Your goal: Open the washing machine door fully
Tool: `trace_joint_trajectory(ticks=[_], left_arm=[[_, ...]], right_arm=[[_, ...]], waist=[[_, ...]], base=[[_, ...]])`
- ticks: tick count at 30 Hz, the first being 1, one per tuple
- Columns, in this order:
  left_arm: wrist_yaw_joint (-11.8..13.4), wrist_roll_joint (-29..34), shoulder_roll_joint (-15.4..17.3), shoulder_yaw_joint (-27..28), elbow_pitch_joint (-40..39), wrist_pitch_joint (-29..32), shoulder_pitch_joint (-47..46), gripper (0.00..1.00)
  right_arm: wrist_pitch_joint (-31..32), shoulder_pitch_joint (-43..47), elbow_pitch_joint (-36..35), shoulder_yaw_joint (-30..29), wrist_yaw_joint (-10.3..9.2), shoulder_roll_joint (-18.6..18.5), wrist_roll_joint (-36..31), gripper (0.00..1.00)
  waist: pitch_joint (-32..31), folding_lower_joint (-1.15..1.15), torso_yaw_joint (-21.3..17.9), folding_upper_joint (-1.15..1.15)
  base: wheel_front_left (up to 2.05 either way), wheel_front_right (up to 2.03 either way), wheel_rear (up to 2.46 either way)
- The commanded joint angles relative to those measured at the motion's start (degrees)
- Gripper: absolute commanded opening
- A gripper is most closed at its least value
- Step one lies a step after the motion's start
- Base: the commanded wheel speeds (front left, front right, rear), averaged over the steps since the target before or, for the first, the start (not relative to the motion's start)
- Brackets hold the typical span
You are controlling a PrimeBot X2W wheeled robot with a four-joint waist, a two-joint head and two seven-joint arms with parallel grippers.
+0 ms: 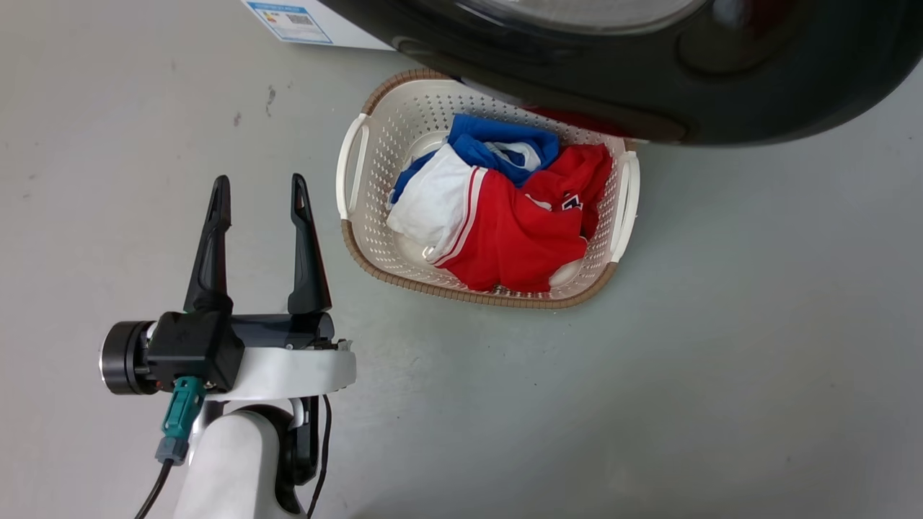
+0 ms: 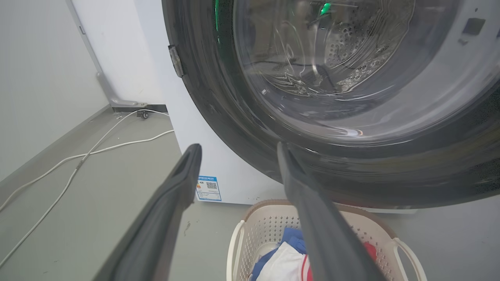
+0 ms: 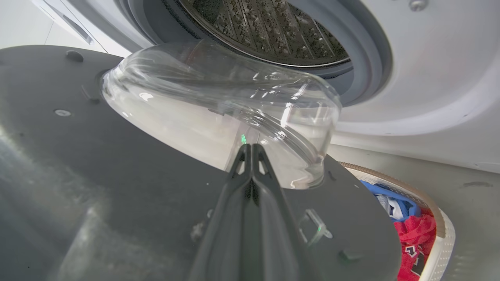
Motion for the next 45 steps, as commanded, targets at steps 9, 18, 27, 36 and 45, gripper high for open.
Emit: trace_joint_trajectory(ticks=[9,18,27,36,45], left_arm=[[-0.5,0.8,0.0,0.8,0.5,-0.2,1.4,1.0],[-1.0,1.5,0.0,1.1,1.5,-0.2,2.9,1.0],[-1.4,1.8,0.0,1.3,2.3,-0.2,4.2,1.0],[-1.9,2.4,0.0,1.2,3.4,-0.2,5.9,1.0],[-2.5,2.7,0.0,1.3,4.0,-0.2,7.8,1.0]], right_arm=[[0.3,9.1,-7.6,0.6,0.15,1.8,1.8,0.0],[-0.1,19.4,-14.2,3.2,0.15,4.5,3.0,0.0],[-0.2,26.4,-17.9,6.3,0.15,6.3,3.5,0.0],[-0.6,31.0,-19.3,9.8,0.16,9.0,4.6,0.0],[-0.6,34.6,-19.3,13.7,0.16,11.4,4.7,0.0]], waist=[[-2.6,-0.01,-1.0,0.0],[-6.4,-0.01,-1.0,0.0],[-9.4,-0.01,-1.0,0.0],[-13.1,-0.01,-1.0,0.0],[-15.9,-0.01,-0.6,0.0]], base=[[0.0,0.0,0.0],[0.0,0.0,0.0],[0.0,0.0,0.0],[0.0,0.0,0.0],[0.0,0.0,0.0]])
